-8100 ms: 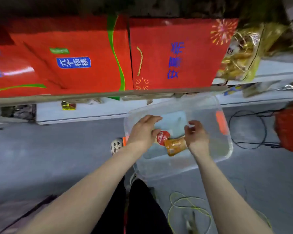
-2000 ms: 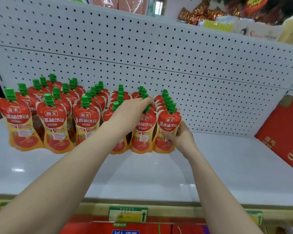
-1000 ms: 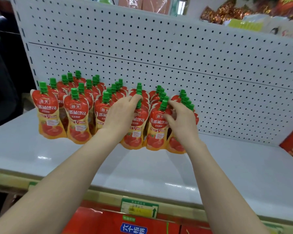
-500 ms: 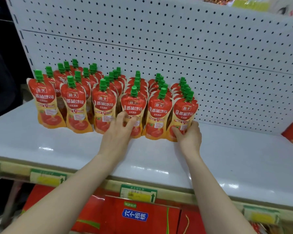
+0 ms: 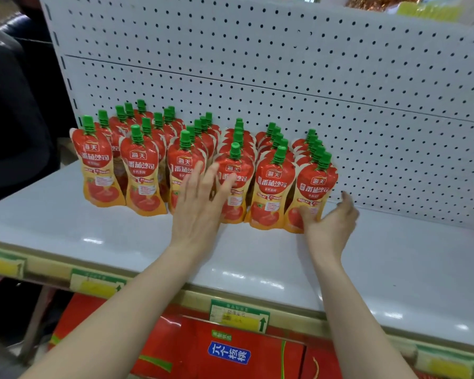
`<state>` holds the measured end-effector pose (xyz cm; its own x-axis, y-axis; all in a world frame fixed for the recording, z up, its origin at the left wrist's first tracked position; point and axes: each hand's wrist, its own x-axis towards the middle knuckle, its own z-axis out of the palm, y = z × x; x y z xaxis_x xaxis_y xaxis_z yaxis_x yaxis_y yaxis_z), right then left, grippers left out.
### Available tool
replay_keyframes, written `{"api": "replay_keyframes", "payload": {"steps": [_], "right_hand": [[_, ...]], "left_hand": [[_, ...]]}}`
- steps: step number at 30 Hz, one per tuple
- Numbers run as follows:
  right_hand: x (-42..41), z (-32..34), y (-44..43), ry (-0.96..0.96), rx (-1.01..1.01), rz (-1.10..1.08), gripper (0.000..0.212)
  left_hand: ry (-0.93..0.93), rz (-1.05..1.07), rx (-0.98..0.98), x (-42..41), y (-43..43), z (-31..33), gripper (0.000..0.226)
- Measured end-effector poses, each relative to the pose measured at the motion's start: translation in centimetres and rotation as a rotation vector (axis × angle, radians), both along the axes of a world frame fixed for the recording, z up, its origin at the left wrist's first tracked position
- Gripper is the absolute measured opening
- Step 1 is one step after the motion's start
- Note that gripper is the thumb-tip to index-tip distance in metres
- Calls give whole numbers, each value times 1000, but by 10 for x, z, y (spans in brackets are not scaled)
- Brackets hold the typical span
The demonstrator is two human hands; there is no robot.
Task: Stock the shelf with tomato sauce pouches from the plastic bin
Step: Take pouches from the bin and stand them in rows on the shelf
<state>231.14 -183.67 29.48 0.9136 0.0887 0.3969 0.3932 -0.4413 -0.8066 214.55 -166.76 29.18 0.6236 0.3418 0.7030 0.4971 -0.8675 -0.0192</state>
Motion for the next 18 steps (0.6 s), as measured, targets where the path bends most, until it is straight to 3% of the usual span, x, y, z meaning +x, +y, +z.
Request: {"api": "replay_keyframes", "payload": {"steps": [4,8,14,18], "right_hand": [[-30,14,17,-270,42,-100,84],[-44,20,39,-311,5,-75,84],[-62,20,52,-361,-41,-104,70],[-87,18,74,-602,-206,192,41]], "left_hand": [[-105,68,34,-22,27,18,81],[-9,94,38,-26,58,24,98],[18,-3,87,-26,66,19,75],[-22,2,28,-47,74,11,99]]}}
